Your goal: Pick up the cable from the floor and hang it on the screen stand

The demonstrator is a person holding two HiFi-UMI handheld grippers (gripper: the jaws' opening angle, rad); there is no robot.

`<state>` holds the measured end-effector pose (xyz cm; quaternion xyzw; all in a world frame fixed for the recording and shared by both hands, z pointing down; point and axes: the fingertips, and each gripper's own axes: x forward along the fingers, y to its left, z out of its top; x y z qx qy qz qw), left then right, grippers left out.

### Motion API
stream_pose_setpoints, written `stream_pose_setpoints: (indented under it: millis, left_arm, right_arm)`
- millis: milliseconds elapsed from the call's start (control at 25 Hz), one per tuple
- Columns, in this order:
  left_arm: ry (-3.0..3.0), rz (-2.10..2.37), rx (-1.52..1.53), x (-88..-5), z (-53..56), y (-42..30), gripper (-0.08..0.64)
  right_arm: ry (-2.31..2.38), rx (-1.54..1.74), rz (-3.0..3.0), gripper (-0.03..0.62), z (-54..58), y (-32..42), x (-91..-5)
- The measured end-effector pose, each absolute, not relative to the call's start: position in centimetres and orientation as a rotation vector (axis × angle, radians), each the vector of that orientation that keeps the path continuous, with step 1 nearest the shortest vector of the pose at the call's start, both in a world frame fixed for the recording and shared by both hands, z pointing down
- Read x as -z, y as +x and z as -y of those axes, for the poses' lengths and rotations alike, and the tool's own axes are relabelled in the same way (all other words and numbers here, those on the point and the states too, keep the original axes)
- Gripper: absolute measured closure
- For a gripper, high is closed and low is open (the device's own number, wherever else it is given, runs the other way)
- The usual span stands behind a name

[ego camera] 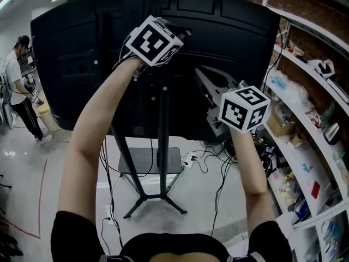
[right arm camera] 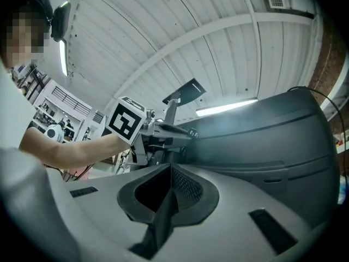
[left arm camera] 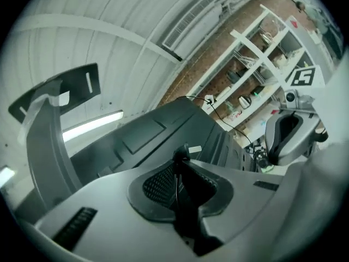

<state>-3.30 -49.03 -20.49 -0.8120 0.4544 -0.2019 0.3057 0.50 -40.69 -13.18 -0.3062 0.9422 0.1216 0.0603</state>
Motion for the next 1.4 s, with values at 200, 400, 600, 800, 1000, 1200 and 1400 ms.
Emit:
stream_pose_setpoints:
  millis: [200, 400, 600, 800, 1000, 1200, 1400]
  left_arm:
    - [-1.895, -1.095, 0.794, 17.8, 49.9, -1.7, 0.514]
    - [-1.609, -1.012, 0.939, 18.2, 48.5, -1.0, 0.514]
    - [-1.351, -0.818, 1.157, 14.0, 50.2, -0.5, 0.514]
    - [-1.223, -0.683, 1.259, 11.2, 49.9, -0.4, 0.514]
    - [-1.17, -0.644, 1.286, 10.6, 49.5, -0.5, 0.514]
    - [-1.028, -0.568, 1.336, 9.1, 48.8, -0.8, 0.514]
    - [-1.008, -0.572, 1.334, 8.1, 48.4, -1.0, 0.514]
  right_arm:
    - [-0.944, -0.359, -2.847, 0.568, 40.9, 1.1, 12.7]
    - [-0.958, -0.351, -2.835, 0.568, 40.7, 2.0, 12.4]
    - [-0.974, -0.336, -2.825, 0.568, 40.6, 2.9, 12.1]
    - [-0.973, -0.32, -2.818, 0.568, 40.6, 3.2, 11.4]
    - [-0.969, -0.286, -2.818, 0.568, 41.0, 3.0, 10.5]
    - [-0.965, -0.251, -2.81, 0.568, 41.3, 2.9, 9.9]
    - [-0.971, -0.23, -2.807, 0.568, 41.2, 3.1, 9.8]
